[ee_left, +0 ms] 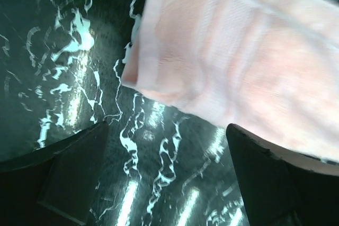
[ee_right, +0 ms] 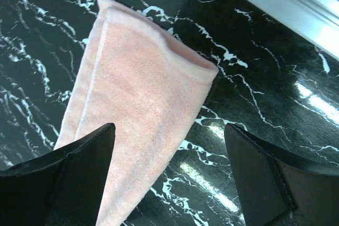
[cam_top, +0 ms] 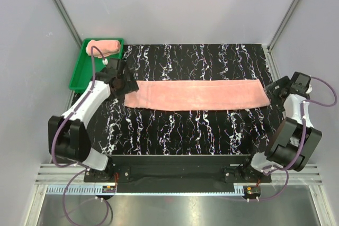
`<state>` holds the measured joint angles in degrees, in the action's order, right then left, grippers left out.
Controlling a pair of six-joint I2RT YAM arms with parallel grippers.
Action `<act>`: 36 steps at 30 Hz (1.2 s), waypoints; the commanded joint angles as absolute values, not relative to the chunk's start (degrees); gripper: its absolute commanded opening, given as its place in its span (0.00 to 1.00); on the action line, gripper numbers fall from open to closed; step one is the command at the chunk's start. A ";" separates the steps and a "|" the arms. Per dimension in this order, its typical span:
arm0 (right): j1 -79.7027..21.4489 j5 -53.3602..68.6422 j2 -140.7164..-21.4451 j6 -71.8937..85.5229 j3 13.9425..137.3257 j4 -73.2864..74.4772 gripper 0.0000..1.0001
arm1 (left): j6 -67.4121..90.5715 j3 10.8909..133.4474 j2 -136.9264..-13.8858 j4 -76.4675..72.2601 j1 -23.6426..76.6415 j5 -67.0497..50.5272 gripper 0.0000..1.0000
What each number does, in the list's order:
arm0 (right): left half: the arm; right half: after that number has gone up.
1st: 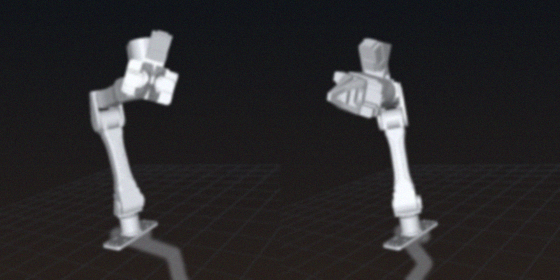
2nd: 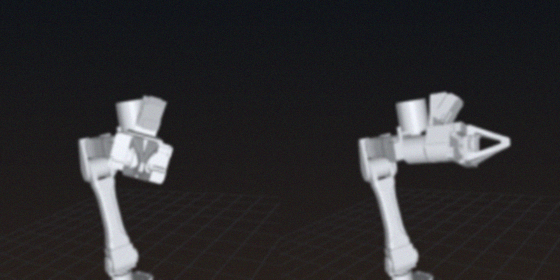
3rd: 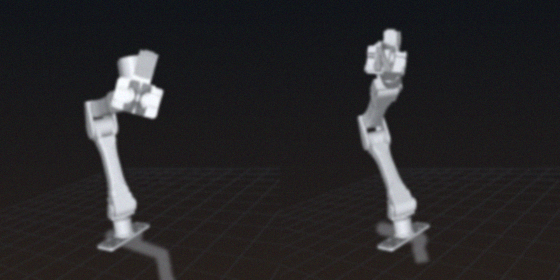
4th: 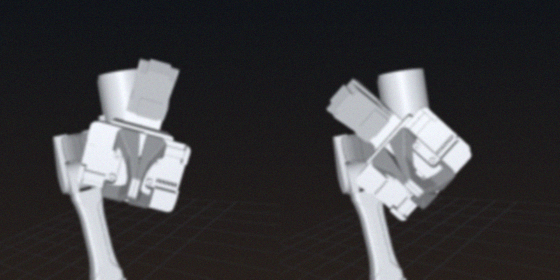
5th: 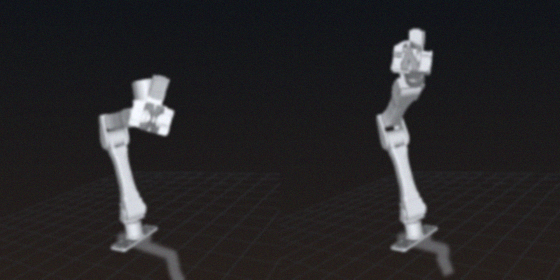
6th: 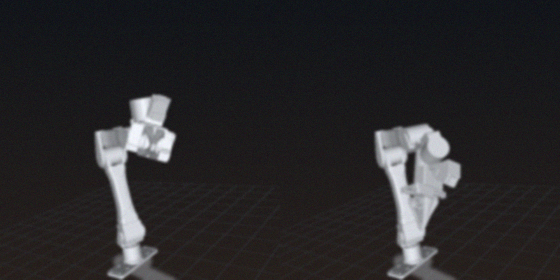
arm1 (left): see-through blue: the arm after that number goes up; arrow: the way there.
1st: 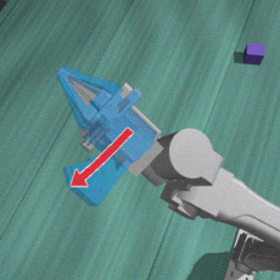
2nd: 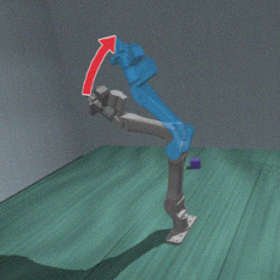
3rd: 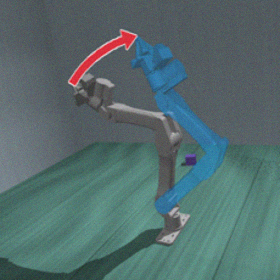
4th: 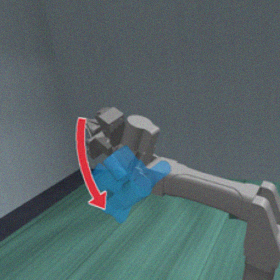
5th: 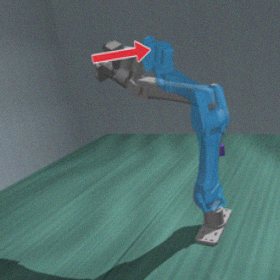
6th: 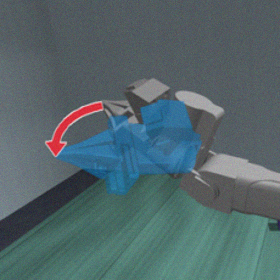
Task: Roll the towels
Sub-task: Fold the towel
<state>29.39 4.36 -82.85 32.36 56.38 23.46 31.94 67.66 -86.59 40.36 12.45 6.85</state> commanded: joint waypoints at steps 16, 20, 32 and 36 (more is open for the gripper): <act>36.20 11.33 -93.25 35.85 52.21 14.07 0.68 | 18.37 63.11 -69.87 43.51 12.48 8.09 0.99; 36.30 11.78 -97.45 36.91 52.99 11.43 0.63 | 18.28 62.84 -69.96 43.68 12.48 8.17 0.99; 36.39 17.31 -100.82 39.11 51.43 3.43 0.56 | 18.28 62.58 -70.75 43.77 12.48 9.84 0.99; 35.60 19.77 -94.67 38.77 47.82 1.23 0.61 | 18.28 62.58 -71.10 43.86 12.48 10.37 0.99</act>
